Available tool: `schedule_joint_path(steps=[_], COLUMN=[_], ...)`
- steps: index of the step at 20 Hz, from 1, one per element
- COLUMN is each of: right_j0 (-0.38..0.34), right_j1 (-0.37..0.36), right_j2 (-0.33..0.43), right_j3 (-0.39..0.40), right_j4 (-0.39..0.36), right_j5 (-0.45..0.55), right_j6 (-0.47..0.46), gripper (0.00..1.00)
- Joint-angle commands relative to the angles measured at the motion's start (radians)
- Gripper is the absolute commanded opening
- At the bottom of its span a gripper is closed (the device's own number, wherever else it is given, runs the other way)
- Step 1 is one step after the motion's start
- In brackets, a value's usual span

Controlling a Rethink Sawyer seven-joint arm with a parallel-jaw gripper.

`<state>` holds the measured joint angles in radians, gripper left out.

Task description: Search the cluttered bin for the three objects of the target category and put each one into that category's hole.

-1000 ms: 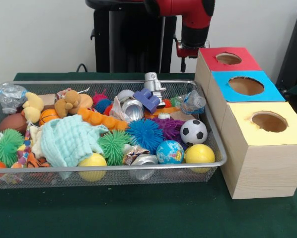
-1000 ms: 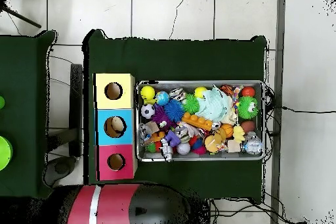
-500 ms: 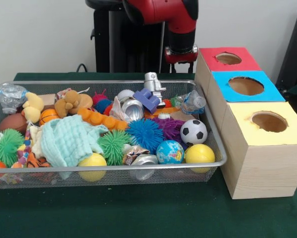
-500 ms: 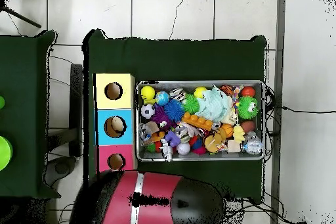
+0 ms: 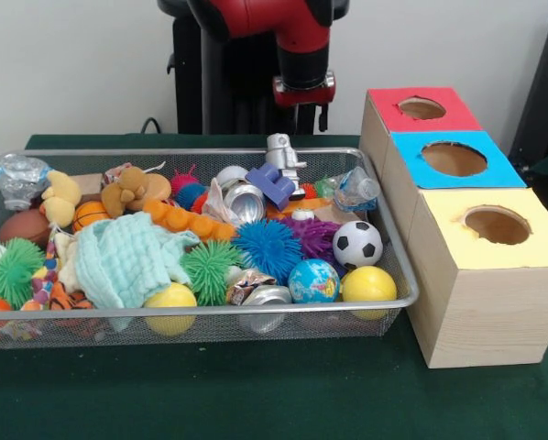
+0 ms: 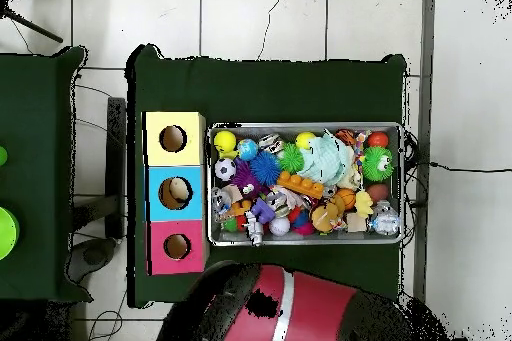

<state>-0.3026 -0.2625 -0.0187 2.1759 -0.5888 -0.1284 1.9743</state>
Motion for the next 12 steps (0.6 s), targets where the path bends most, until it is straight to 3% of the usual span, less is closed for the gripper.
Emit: schedule_joint_path(steps=[1, 7, 12], right_j0=[-0.063, -0.079, -0.127], right_j1=[-0.081, -0.163, -0.155], right_j2=[0.106, 0.137, 0.187], right_j3=[-0.201, -0.187, -0.216], right_j4=[-0.074, -0.114, -0.154], right_j5=[0.148, 0.223, 0.257], right_j6=[-0.082, -0.078, -0.095], gripper=[1.00, 1.00, 1.00])
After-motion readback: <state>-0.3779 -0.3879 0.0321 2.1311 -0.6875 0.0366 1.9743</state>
